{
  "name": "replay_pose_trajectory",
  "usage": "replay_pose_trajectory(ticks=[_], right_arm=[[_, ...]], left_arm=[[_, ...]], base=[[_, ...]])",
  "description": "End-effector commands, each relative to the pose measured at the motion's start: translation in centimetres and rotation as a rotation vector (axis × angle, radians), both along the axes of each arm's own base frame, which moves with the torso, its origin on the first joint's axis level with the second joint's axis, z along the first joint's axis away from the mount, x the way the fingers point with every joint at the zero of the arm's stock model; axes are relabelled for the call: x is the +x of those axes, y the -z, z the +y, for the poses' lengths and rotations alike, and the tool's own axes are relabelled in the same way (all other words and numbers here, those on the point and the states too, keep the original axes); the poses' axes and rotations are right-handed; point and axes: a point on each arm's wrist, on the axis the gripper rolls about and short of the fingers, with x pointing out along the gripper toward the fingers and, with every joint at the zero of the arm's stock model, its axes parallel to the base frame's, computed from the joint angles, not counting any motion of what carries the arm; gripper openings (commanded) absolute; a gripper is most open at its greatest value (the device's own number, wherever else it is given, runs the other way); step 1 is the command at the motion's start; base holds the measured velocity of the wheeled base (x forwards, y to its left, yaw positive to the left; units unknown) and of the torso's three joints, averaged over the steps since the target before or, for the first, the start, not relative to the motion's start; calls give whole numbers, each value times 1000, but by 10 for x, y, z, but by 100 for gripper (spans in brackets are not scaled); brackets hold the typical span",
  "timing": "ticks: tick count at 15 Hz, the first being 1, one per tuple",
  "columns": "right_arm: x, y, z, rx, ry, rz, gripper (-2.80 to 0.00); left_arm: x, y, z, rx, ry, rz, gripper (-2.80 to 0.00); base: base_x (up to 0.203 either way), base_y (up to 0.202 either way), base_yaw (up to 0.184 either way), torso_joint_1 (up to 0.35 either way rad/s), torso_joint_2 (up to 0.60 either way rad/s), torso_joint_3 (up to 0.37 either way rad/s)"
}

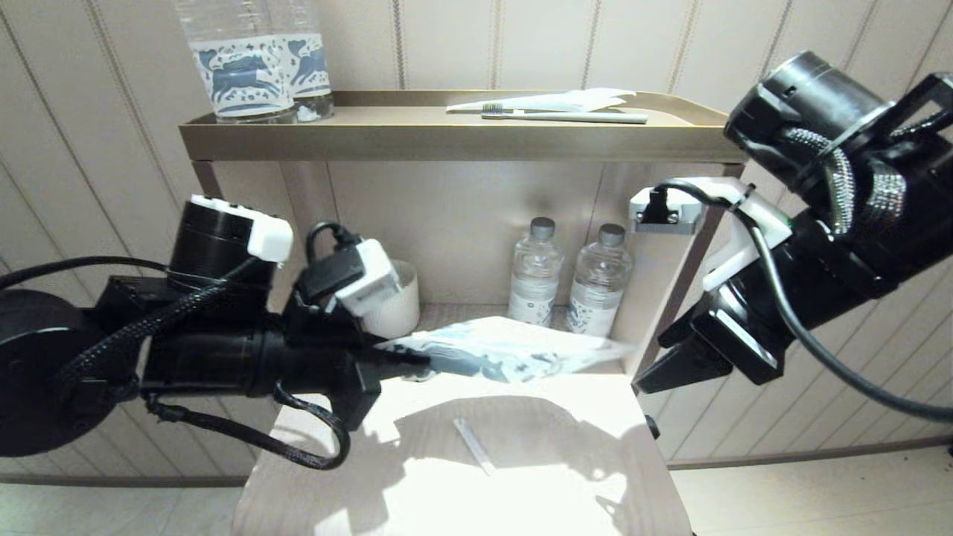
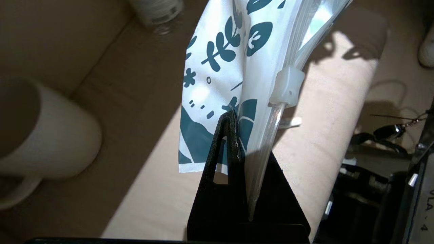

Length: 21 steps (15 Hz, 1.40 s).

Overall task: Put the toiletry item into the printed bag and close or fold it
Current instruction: Place the toothbrush in the storage bag, then pick up the toothpaste

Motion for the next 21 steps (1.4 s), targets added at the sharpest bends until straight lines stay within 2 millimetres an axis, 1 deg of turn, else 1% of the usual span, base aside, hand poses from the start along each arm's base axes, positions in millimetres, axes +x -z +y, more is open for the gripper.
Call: replay_pose_trajectory(ticks=[1,3,5,7,8,9,12,15,17,20,21], right_arm=[[-7,-3,-5,5,6,-1,-280],[-10,-2,-7,10,17,11,-280],[-10,-1,-5,28,60,43,-280],[-1,8,3,34,106,102,-280],[5,15,11,29,117,133,-280],[6,20,24,24,103,160,-280],[18,36,49,12,106,211,-280],[34,43,75,24,95,211,-280],[34,50,98,19,66,205,-280],[39,71,122,-57,74,159,-280],[42,81,130,-96,86,142,-280]], left_arm=[[-2,-10,28,-30,-93,-16,-280],[-2,-6,54,-29,-189,1,-280],[-7,-5,74,-41,-270,14,-280],[-15,-6,89,-80,-348,39,-280],[-20,-6,93,-93,-370,48,-280],[-25,-4,97,-100,-387,60,-280],[-36,2,102,-131,-435,112,-280],[-34,3,105,-146,-508,139,-280],[-35,2,106,-170,-527,161,-280],[-36,5,106,-170,-563,184,-280],[-36,5,106,-177,-570,188,-280]], base=[[0,0,0,0,0,0],[0,0,0,0,0,0],[0,0,0,0,0,0],[0,0,0,0,0,0],[0,0,0,0,0,0],[0,0,0,0,0,0],[0,0,0,0,0,0],[0,0,0,0,0,0],[0,0,0,0,0,0],[0,0,0,0,0,0],[0,0,0,0,0,0]])
